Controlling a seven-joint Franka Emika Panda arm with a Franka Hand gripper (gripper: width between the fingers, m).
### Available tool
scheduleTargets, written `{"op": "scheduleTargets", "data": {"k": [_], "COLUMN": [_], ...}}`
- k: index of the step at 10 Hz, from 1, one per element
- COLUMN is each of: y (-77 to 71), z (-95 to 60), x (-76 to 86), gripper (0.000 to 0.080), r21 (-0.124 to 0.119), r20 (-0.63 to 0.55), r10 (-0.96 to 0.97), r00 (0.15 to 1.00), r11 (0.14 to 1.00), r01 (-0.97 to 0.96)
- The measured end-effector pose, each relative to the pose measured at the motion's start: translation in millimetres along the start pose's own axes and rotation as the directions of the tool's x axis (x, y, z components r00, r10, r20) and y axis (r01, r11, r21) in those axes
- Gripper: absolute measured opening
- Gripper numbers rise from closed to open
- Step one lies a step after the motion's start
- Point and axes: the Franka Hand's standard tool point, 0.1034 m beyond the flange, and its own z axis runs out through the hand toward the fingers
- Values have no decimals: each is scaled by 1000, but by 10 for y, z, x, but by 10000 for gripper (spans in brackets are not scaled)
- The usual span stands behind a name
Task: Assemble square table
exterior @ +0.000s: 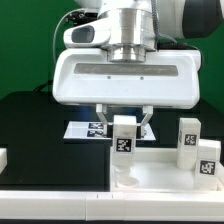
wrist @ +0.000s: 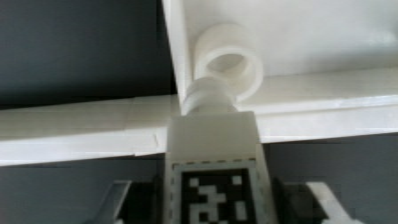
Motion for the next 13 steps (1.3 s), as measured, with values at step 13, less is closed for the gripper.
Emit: {"op": "scheduleTargets", "data": {"k": [13], "y": [0], "z": [215], "x": [-146], "gripper": [284], "r21": [-49], "r20": [-60], "r10": [3], "r00": [998], "r11": [999], "r01": [-6]}}
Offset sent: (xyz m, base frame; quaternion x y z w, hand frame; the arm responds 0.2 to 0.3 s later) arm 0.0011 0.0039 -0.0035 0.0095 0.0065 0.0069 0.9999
